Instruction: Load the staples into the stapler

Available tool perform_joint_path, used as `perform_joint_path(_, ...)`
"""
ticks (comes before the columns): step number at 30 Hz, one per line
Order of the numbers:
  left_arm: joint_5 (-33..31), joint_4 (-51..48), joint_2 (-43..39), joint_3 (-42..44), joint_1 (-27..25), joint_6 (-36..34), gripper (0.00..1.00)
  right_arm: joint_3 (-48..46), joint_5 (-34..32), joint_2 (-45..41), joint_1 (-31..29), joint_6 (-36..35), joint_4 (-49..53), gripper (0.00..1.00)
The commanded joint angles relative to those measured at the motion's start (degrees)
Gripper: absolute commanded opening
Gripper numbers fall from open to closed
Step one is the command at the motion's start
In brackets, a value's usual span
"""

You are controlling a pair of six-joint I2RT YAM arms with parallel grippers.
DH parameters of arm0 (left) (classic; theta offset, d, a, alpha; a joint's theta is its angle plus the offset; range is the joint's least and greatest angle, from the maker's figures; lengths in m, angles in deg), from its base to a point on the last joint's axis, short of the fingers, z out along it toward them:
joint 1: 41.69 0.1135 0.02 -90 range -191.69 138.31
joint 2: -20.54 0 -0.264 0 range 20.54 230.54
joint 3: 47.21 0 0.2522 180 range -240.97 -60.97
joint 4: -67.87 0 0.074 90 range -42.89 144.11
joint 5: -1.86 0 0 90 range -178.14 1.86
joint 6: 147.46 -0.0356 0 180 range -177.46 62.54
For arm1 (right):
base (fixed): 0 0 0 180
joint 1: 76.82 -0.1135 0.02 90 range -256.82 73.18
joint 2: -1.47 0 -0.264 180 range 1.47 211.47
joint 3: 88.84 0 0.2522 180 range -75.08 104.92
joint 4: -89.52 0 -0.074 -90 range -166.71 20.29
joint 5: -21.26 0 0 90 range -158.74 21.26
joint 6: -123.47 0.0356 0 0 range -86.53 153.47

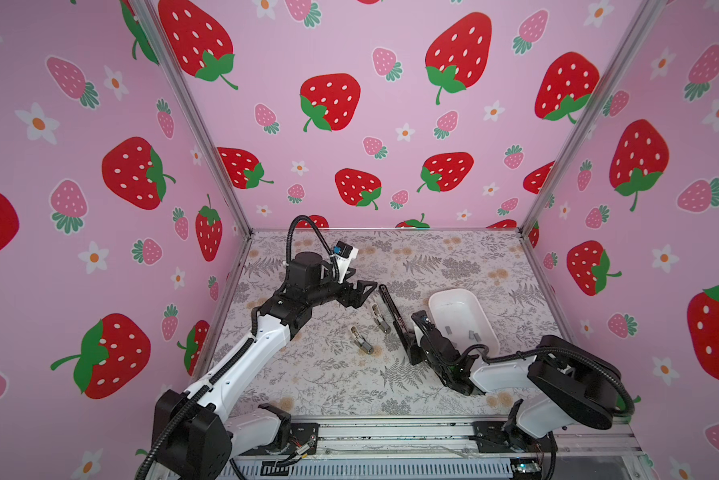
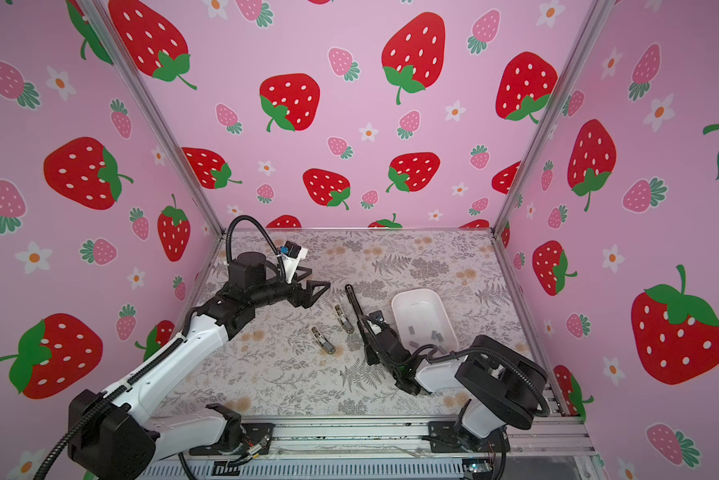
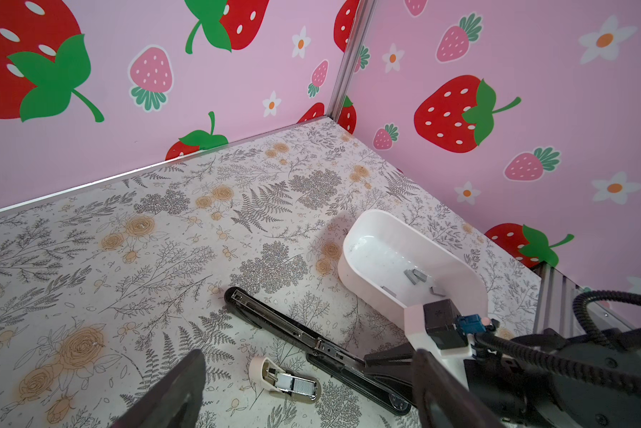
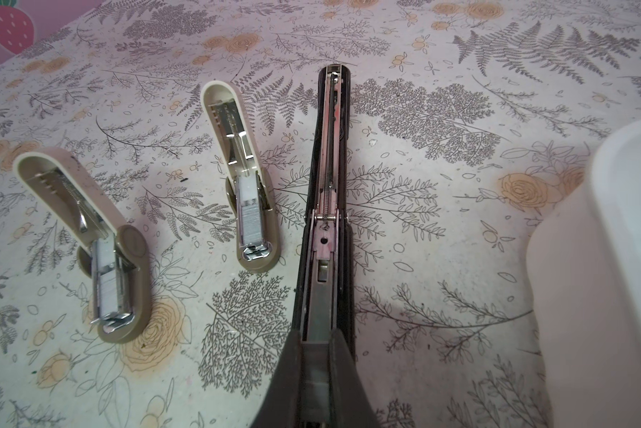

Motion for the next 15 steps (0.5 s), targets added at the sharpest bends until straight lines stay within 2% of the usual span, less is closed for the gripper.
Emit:
perform_joint_path(1, 0.8, -0.3, -0.8, -1.0, -0.2, -0.6, 0.88, 0.3, -1.5, 0.5, -0.3, 1.2, 1.4, 0.11)
perform_joint_path(6, 0.8, -0.3, -0.8, -1.1, -0.3, -0.7, 0.88, 0.4, -1.5, -0.2, -0.3, 1.4, 2.1, 0.26)
perform_joint_path(15, 0.8, -0.4, -0.8, -1.1, -0.2, -0.7, 0.88, 1.1, -3.4, -5.6, -0.3, 1.3, 6.6, 0.3)
